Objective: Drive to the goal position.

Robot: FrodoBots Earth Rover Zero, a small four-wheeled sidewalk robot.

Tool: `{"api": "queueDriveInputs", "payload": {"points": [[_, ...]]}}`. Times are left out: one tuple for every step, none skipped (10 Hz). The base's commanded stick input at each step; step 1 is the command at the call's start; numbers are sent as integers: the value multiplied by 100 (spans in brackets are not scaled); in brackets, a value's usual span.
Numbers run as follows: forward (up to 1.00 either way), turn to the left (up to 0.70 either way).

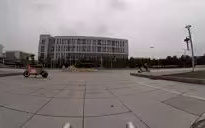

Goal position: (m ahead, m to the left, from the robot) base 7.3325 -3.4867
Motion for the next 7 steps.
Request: {"api": "queueDriveInputs", "payload": {"points": [[85,0],[85,0],[85,0],[85,0],[85,0],[85,0],[85,0]]}}
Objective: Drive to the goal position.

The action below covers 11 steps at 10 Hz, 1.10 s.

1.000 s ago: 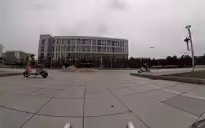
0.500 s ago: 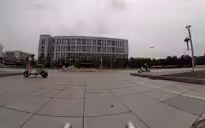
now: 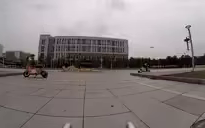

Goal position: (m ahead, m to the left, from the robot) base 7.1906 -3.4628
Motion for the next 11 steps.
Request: {"api": "queueDriveInputs", "payload": {"points": [[85,0],[85,0],[85,0],[85,0],[85,0],[85,0],[85,0],[85,0],[85,0],[85,0],[85,0]]}}
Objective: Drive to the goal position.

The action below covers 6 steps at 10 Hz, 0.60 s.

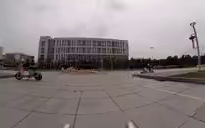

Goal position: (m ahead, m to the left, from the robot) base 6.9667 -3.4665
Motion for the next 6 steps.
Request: {"api": "queueDriveInputs", "payload": {"points": [[85,0],[85,0],[85,0],[85,0],[85,0],[85,0]]}}
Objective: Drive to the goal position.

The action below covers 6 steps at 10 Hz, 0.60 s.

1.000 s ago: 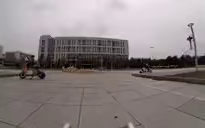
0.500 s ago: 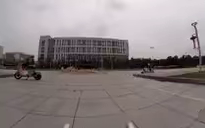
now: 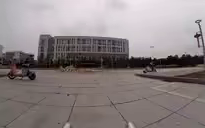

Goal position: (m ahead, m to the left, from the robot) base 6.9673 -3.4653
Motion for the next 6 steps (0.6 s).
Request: {"api": "queueDriveInputs", "payload": {"points": [[85,0],[85,0],[85,0],[85,0],[85,0],[85,0]]}}
